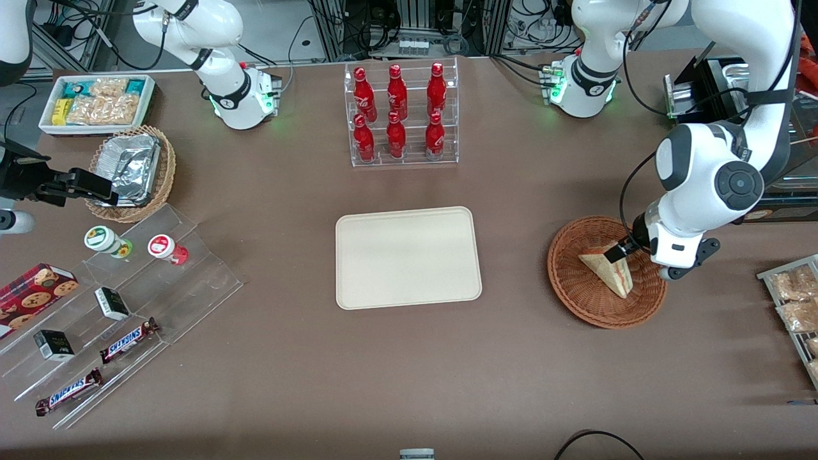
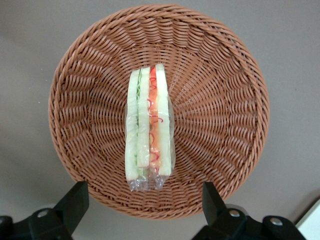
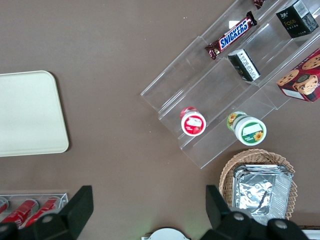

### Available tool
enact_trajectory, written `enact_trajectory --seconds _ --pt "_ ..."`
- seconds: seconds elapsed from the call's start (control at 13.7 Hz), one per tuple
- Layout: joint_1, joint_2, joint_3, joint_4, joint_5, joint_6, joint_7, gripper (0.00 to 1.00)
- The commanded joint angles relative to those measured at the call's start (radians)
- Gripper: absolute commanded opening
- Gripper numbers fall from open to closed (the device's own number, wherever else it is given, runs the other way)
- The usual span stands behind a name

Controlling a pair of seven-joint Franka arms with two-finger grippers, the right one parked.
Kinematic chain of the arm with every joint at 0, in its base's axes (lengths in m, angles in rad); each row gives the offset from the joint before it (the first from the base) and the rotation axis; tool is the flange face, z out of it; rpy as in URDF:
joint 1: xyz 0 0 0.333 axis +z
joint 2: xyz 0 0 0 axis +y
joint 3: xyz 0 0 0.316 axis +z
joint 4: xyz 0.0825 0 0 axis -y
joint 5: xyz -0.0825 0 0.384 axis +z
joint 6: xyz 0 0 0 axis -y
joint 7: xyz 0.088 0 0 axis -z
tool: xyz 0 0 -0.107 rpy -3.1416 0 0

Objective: Place sandwich from basket to tray
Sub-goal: 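Lower the left gripper and close it on the wrapped sandwich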

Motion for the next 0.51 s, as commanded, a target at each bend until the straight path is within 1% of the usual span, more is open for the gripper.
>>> enact_trajectory --seconds 0.0,0.44 --pt "-0.008 0.004 0.004 -0.061 -0.003 0.097 -0.032 1.0" --pt "-0.008 0.096 0.004 -0.061 -0.002 0.18 -0.043 1.0"
